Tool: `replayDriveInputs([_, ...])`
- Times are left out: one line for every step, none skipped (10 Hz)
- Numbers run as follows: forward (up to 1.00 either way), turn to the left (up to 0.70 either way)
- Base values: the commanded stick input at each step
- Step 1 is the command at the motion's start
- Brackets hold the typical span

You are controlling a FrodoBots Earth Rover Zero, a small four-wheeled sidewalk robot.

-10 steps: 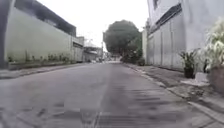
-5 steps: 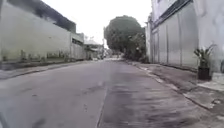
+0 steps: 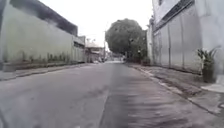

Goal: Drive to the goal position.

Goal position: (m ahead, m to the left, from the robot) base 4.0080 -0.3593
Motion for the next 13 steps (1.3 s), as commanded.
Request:
replayDriveInputs([1.00, 0.00])
replayDriveInputs([1.00, -0.34])
replayDriveInputs([1.00, -0.40])
replayDriveInputs([1.00, -0.40])
replayDriveInputs([1.00, -0.40])
replayDriveInputs([1.00, -0.32])
replayDriveInputs([1.00, 0.00])
replayDriveInputs([1.00, 0.00])
replayDriveInputs([1.00, 0.00])
replayDriveInputs([1.00, 0.00])
replayDriveInputs([1.00, 0.00])
replayDriveInputs([1.00, 0.00])
replayDriveInputs([1.00, 0.00])
